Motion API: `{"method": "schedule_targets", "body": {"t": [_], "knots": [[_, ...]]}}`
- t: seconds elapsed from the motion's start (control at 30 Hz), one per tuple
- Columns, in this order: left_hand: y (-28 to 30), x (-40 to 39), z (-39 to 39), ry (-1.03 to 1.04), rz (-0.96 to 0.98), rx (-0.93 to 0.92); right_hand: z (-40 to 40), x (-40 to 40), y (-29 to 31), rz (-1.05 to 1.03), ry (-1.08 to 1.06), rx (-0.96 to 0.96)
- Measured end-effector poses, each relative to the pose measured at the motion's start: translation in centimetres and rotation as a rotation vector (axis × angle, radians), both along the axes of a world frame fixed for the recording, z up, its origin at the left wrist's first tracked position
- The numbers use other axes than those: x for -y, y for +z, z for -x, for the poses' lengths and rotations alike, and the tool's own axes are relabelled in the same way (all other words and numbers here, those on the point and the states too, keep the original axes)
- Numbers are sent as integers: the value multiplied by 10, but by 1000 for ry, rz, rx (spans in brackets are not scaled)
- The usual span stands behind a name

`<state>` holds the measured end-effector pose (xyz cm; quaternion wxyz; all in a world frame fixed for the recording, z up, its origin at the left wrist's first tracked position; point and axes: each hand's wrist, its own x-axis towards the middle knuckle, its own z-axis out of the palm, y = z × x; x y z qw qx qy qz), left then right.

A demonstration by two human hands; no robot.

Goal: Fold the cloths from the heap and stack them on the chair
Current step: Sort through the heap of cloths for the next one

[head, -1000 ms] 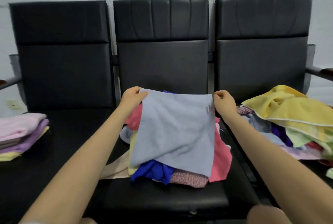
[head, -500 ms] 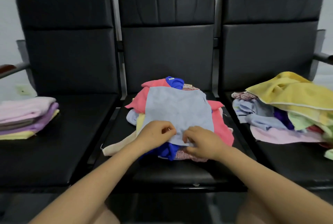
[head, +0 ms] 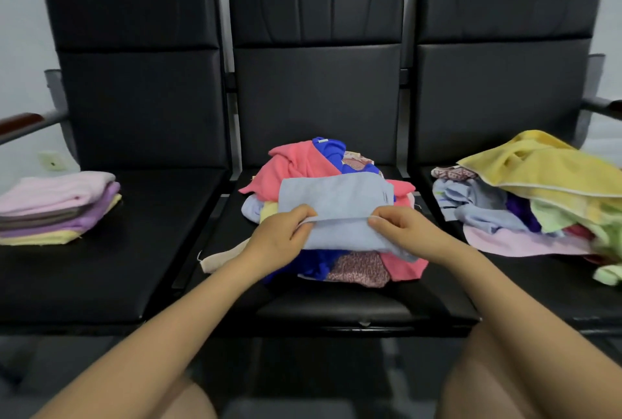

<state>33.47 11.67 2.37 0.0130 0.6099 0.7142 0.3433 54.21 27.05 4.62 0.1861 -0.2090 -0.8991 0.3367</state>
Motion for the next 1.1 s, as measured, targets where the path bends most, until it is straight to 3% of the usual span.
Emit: {"method": "schedule_targets", "body": {"t": [0.1, 0.37, 0.53, 0.83, 1.0, 1.1], "knots": [[-1, 10, 12, -9, 98, -48, -15, -5, -4, -9, -33, 29], [-11, 37, 33, 17, -22, 398, -55, -17, -14, 234, -116, -78], [-15, 31, 25, 55, 4, 550, -46, -17, -22, 369, -155, -83], [-17, -5, 32, 239, 63, 642, -11, -42, -33, 216, -281, -11], [-14, -25, 38, 270, -87, 715, 0, -60, -34, 155, -461, -249], [-21, -36, 44, 291, 53, 598, 9, -76, -47, 146, -540, -157]]}}
